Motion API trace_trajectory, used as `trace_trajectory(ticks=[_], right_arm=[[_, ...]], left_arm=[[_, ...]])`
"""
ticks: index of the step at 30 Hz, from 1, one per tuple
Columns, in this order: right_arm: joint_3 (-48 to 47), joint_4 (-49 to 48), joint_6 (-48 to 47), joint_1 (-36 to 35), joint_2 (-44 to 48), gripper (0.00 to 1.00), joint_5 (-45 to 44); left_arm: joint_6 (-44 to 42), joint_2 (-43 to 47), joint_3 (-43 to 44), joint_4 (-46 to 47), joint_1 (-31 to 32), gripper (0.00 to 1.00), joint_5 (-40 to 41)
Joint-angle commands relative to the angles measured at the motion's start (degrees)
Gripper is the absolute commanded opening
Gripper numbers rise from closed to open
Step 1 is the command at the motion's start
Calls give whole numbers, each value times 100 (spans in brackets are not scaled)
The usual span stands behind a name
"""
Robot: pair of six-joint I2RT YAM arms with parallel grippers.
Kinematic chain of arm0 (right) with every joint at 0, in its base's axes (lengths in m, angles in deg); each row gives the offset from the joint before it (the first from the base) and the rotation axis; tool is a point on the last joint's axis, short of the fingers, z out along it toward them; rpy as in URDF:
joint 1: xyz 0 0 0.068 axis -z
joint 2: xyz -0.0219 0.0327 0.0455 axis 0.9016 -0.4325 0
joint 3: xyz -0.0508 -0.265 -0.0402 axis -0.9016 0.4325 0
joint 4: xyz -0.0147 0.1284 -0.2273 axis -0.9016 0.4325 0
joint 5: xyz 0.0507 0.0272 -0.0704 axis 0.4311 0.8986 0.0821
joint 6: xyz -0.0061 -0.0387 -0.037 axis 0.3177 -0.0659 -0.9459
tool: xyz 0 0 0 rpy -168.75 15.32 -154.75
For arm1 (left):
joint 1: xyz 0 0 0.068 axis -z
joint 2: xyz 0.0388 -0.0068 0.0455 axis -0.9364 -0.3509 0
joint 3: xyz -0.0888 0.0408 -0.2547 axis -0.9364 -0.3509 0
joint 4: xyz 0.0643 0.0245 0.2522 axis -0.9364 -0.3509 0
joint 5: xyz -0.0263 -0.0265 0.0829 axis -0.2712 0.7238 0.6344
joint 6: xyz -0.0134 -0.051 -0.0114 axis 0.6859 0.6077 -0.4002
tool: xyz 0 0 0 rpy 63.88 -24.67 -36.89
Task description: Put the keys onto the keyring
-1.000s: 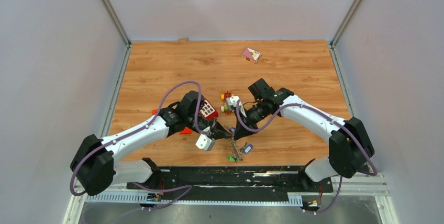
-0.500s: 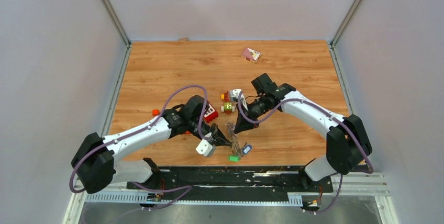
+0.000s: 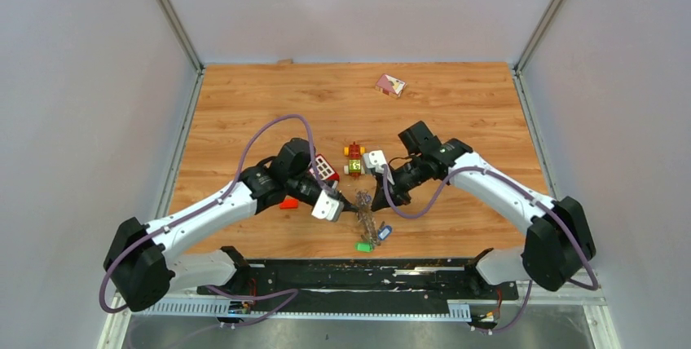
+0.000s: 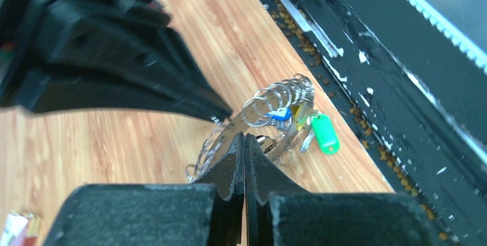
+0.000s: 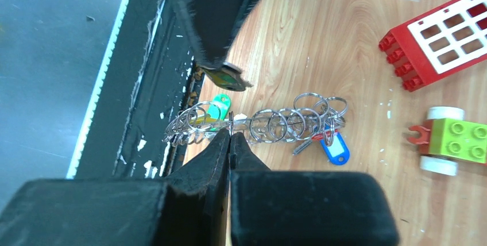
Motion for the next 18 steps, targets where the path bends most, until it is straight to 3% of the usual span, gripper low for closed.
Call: trace_trajectory(ticks=[1,8,18], right_arm=[[317,-649,-442,-171,681,0,-408],[544,-1182,-389,-405,1159,0,-851],[567,-1328,-357,-747,1298,0,-1130]], left_arm=[[2306,81,473,537,-28,0,401],[3369,-59,613,655,-15,0,639],[3051,-347,593,779,183,0,770]])
